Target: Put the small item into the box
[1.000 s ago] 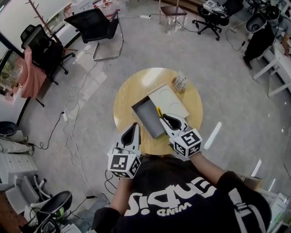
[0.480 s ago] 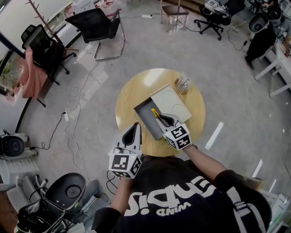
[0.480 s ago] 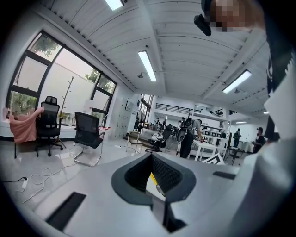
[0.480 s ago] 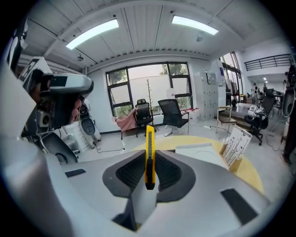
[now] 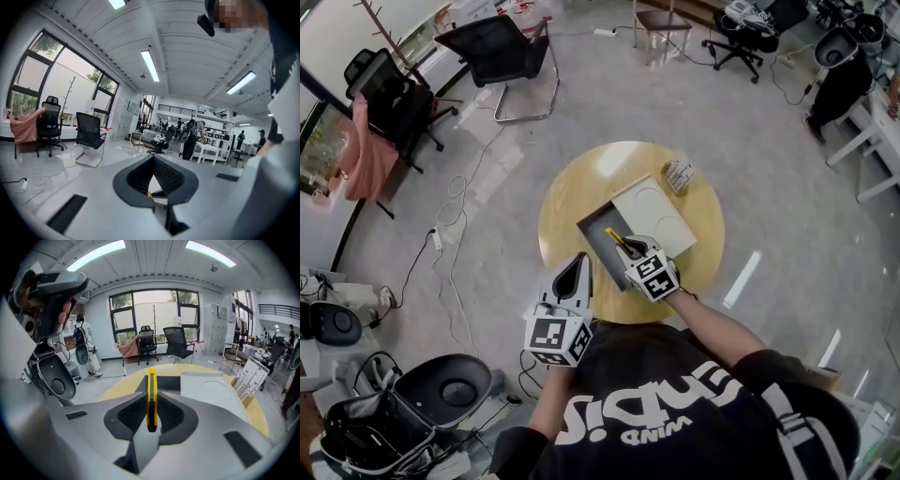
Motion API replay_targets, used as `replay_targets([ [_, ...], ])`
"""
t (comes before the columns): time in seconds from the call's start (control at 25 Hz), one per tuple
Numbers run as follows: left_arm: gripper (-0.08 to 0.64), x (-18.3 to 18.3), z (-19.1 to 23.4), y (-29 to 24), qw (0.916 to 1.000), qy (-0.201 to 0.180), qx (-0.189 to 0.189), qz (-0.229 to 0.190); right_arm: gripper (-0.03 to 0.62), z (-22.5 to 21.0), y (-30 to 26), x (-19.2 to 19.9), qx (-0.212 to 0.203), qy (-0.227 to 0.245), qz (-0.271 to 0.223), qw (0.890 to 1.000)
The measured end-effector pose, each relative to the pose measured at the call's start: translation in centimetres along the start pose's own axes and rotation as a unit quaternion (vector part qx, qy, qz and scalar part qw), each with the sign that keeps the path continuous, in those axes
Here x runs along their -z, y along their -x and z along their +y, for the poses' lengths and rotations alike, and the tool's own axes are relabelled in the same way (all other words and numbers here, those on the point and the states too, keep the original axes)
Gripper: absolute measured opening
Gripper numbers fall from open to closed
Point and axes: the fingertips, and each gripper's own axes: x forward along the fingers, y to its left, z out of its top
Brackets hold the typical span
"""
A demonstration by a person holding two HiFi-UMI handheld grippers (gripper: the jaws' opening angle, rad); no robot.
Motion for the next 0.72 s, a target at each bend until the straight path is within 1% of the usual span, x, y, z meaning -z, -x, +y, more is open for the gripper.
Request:
replay_targets([
  [0.2, 0.008, -0.5, 0.9, -0.6, 1.0000, 0.003, 0.001, 0.003, 0.057, -0.3, -2.1, 0.3, 0.002, 0.008, 0.034, 0.999],
  [0.32, 0.008, 0.3, 0.2, -0.4, 1.0000, 0.006, -0.002, 0.003, 0.057, -0.3, -2.3, 1.4, 0.005, 0.027, 0.048, 0.998],
  [0.52, 0.008, 0.5, 0.2, -0.6, 1.0000, 0.007, -0.005, 0.002, 0.057, 0.2, -3.4, 1.5, 0.007, 0.061, 0.084, 0.995],
  [0.72, 0.008, 0.5, 0.5, -0.6, 0.9999, 0.008, -0.010, 0.001, 0.057, 0.4, -4.7, 1.6, 0.010, 0.074, 0.116, 0.990],
])
